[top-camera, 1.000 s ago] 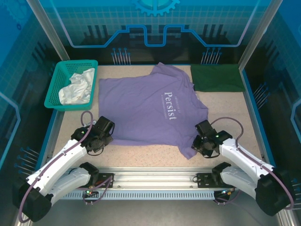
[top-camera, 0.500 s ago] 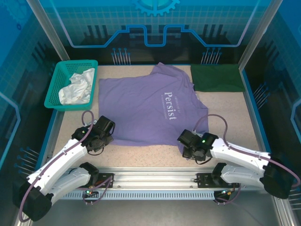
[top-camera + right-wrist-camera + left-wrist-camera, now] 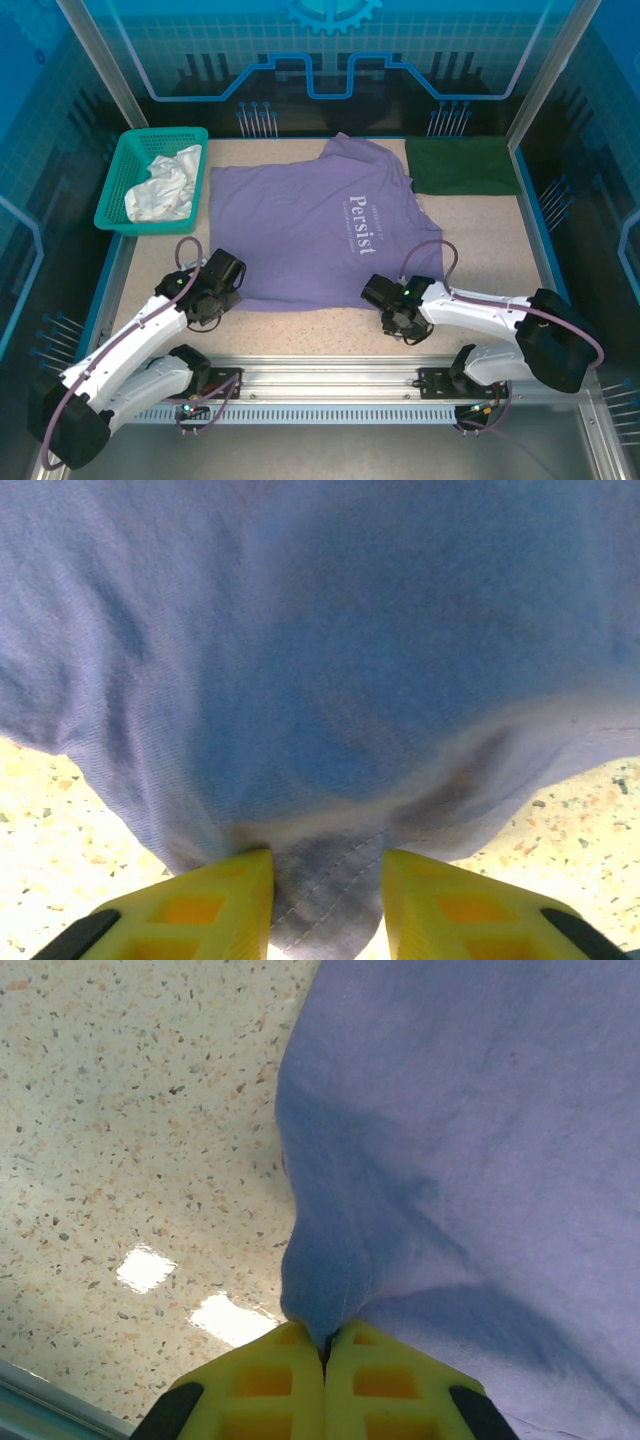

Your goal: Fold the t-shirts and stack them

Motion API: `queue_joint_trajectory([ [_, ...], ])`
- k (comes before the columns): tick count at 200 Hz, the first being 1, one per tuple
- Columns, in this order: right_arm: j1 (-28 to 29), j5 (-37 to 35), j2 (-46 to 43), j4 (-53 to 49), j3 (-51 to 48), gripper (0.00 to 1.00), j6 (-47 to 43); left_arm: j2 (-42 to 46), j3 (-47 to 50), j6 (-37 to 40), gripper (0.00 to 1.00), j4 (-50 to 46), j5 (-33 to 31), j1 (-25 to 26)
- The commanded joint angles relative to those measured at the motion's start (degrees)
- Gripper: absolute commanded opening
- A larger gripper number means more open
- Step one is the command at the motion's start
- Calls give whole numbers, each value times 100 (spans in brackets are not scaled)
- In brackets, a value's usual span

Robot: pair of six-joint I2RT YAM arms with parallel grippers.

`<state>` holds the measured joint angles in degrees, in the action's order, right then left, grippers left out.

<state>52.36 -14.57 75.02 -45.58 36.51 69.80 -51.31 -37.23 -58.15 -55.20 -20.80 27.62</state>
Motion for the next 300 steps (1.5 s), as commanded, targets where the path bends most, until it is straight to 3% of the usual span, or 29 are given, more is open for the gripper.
queue_joint_trajectory([
  [1, 18, 5, 24, 38, 84, 28, -41, 54, 190, -99, 0, -58, -74, 33],
  [61, -64, 332, -135, 24, -138, 0, -62, 95, 305, -119, 0, -46, -64, 28],
  [106, 331, 620, -643, -177, -303, 0, 372, 204, 305, -132, 0, -61, -48, 29],
  [144, 521, 429, -1258, -460, -232, 0, 749, 351, 225, -140, 0, -156, -94, 33],
  [216, -63, -208, -1586, -1098, 910, 0, 129, 357, -179, -100, 0, -201, -276, -39],
  [234, -59, 81, -1487, -913, 660, 29, 95, 304, -138, -91, 0, -187, -250, -50],
  [250, -14, 458, -1462, -593, 208, 46, 134, 295, -42, -97, 0, -152, -181, -52],
  [278, 113, 818, -1275, -241, -267, 51, 120, 304, 47, -105, 0, -95, -105, -53],
  [300, 165, 705, -872, -174, -149, 51, -58, 297, 67, -101, 0, -70, -94, -52],
])
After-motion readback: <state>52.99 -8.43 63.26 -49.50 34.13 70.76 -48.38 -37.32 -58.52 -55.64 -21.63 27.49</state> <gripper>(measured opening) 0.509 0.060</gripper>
